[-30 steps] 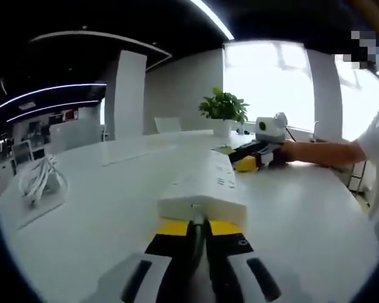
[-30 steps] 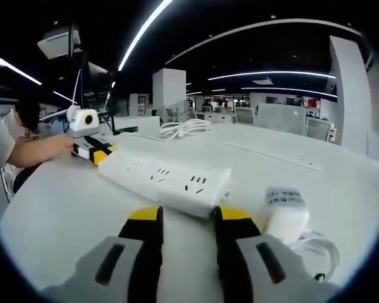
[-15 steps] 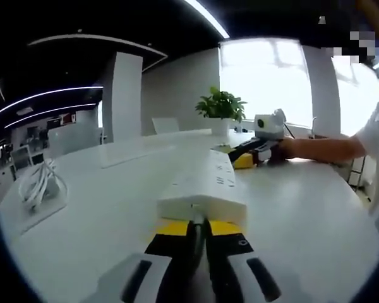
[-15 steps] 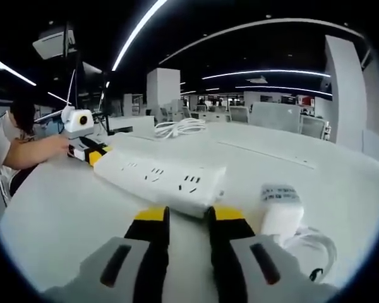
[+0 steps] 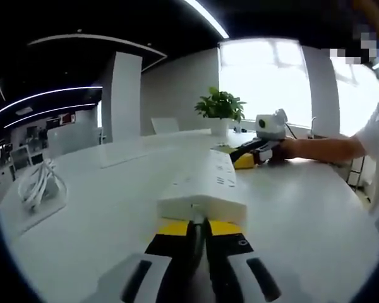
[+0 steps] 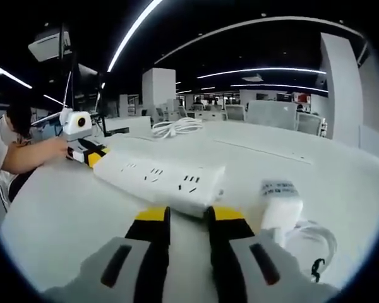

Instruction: Straighten the power strip on the desk, plug the charger into it

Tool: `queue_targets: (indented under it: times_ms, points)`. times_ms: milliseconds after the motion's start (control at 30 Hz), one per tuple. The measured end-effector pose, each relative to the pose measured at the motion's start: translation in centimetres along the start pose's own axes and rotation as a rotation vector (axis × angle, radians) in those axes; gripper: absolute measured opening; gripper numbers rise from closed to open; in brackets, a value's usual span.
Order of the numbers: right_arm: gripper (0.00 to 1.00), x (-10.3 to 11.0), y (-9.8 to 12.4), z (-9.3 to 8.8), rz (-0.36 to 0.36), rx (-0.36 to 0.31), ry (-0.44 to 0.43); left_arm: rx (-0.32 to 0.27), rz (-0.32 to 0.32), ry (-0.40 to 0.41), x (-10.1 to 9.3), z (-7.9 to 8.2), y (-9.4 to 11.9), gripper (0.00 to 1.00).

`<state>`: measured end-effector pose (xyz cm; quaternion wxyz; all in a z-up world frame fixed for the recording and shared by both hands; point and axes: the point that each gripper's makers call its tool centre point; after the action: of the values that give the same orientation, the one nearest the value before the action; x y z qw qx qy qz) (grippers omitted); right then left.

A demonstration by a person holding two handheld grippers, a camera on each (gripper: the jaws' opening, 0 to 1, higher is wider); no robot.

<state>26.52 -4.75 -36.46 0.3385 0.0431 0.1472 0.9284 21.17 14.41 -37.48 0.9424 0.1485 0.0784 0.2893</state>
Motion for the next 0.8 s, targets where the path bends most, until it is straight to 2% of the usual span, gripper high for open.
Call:
queue_targets:
  times_ms: [800]
  points:
    - [0.22,0.82,0.95,-0.28,-0.023,0.000,-0.043,-0.001,-0.019,0.005,-0.07,0.01,0.08,0.11]
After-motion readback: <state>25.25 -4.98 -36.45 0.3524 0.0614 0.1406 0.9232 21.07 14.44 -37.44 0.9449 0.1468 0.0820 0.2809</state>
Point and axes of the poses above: the point that each gripper's makers call its tool centre point, and the gripper's own axes: y roughly backward along the fingers, x roughly to its left, z roughly out of its top, and after that the axes turned 1 degree about x, right-handed
